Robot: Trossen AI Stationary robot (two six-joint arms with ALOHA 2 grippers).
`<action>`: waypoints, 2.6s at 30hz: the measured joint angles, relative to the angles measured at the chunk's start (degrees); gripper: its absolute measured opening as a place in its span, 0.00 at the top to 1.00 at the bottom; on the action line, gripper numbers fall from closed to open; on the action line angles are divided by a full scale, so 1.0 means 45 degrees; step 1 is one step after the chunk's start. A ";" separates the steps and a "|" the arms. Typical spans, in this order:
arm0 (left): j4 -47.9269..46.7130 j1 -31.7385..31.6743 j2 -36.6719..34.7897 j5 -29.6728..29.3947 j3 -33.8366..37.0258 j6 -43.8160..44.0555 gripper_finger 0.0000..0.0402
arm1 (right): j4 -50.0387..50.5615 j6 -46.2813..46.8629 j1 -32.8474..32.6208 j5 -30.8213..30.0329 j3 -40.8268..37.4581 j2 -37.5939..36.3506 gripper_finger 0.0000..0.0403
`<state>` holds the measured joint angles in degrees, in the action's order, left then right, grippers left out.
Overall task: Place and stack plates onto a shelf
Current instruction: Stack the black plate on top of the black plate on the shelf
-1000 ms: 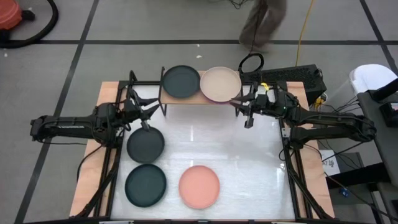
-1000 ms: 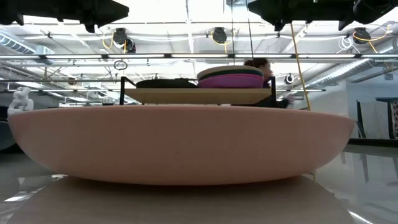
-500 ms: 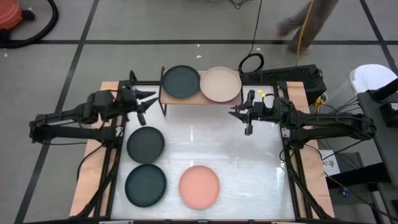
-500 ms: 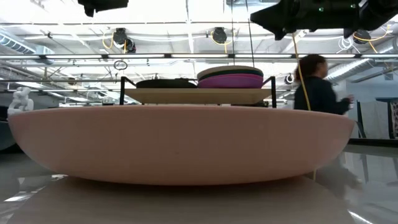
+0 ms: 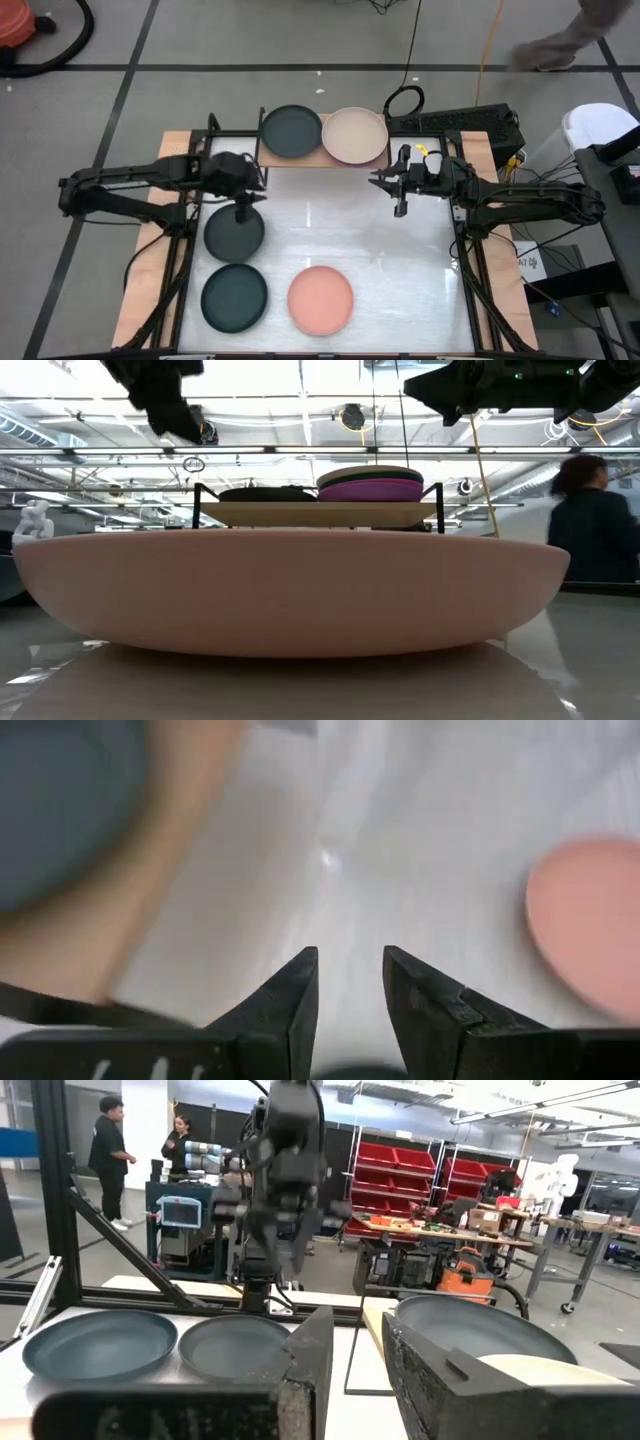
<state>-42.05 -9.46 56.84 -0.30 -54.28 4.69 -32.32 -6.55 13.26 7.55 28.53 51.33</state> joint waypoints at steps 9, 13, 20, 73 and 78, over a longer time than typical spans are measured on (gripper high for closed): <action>-0.2212 -0.0249 0.2679 0.0909 0.0000 -0.0582 0.70 | -0.0005 -0.0015 0.0000 0.0000 0.0000 0.0000 0.81; -0.2817 -0.0544 0.3723 0.1107 0.0005 -0.1450 0.70 | -0.0004 -0.0019 0.0000 0.0000 0.0000 0.0000 0.81; -0.2978 -0.1047 0.4893 0.1100 0.0005 -0.2452 0.70 | 0.0109 -0.0019 0.0005 0.0000 0.0000 0.0000 0.81; -0.2208 -0.2170 0.6402 0.0345 0.2628 -0.3512 0.37 | 0.0192 -0.0044 0.0005 -0.0005 0.0005 -0.0005 0.81; -0.1949 -0.2238 0.6377 0.0237 0.2637 -0.3233 0.41 | 0.0189 -0.0034 0.0005 -0.0005 0.0005 -0.0005 0.81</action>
<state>-50.82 -19.53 85.54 0.77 -42.41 -9.86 -31.47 -6.70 13.28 7.53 28.56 51.31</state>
